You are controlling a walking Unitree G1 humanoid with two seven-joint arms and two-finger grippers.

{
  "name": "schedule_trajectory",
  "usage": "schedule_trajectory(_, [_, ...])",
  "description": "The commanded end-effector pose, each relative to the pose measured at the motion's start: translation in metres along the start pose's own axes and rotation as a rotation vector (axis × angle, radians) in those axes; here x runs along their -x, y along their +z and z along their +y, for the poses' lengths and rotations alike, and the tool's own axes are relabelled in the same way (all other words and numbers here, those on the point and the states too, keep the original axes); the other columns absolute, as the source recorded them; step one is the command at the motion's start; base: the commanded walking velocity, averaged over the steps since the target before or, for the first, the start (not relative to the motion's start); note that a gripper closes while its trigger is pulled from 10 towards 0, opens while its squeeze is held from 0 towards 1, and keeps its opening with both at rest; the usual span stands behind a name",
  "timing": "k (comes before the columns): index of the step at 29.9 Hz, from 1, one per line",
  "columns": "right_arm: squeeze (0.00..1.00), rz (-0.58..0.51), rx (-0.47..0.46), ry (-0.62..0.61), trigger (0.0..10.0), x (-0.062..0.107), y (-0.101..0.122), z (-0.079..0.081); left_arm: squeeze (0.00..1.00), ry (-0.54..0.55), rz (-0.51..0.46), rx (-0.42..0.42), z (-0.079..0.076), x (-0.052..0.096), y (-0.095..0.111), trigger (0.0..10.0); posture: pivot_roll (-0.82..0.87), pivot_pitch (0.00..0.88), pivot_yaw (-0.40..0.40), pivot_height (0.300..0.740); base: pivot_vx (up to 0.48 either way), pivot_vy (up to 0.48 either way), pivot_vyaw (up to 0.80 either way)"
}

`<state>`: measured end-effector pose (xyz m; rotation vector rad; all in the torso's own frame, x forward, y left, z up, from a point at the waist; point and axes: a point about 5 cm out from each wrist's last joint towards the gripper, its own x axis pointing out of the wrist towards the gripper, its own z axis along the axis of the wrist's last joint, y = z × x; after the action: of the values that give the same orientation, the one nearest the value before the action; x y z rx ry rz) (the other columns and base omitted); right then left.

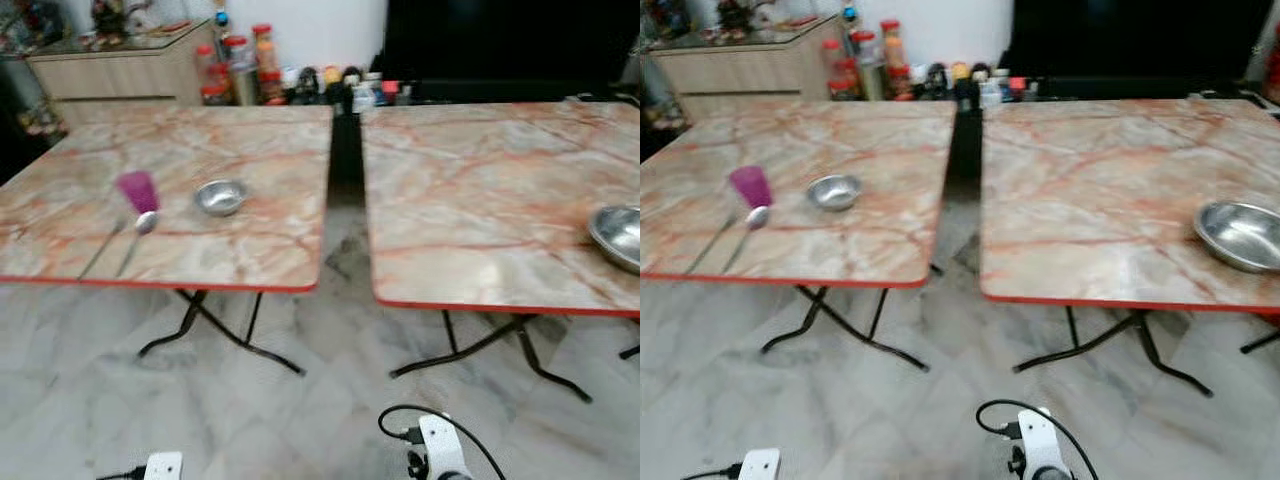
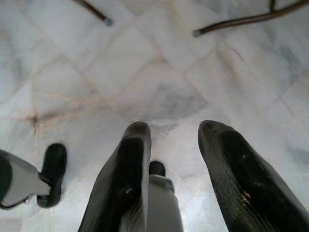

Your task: Setting the table

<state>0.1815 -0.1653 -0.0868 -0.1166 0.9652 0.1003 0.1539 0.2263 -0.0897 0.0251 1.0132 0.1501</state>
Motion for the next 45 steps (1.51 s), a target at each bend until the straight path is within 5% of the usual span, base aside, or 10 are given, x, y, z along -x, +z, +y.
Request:
schedule_trajectory(1, [0.00, -0.021, -0.004, 0.010, 10.0, -0.001, 0.006, 0.003, 0.00, 0.012, 0.002, 0.002, 0.004, 0.000, 0.000, 10.0, 0.05, 0.000, 0.007, 0.719, 0.000, 0.382, 0.00])
schedule_trajectory(21, [0.00, -0.025, -0.040, 0.007, 10.0, -0.002, 0.009, 0.002, 0.00, 0.016, -0.079, 0.033, 0.002, -0.002, 0.019, 10.0, 0.07, 0.000, -0.008, 0.719, 0.000, 0.032, 0.00])
schedule_trajectory(45, [0.00, -0.042, -0.061, -0.002, 10.0, -0.002, 0.013, 0.001, 0.00, 0.019, -0.085, 0.052, -0.001, -0.003, 0.024, 10.0, 0.06, 0.000, -0.007, 0.719, 0.297, 0.000, 0.14])
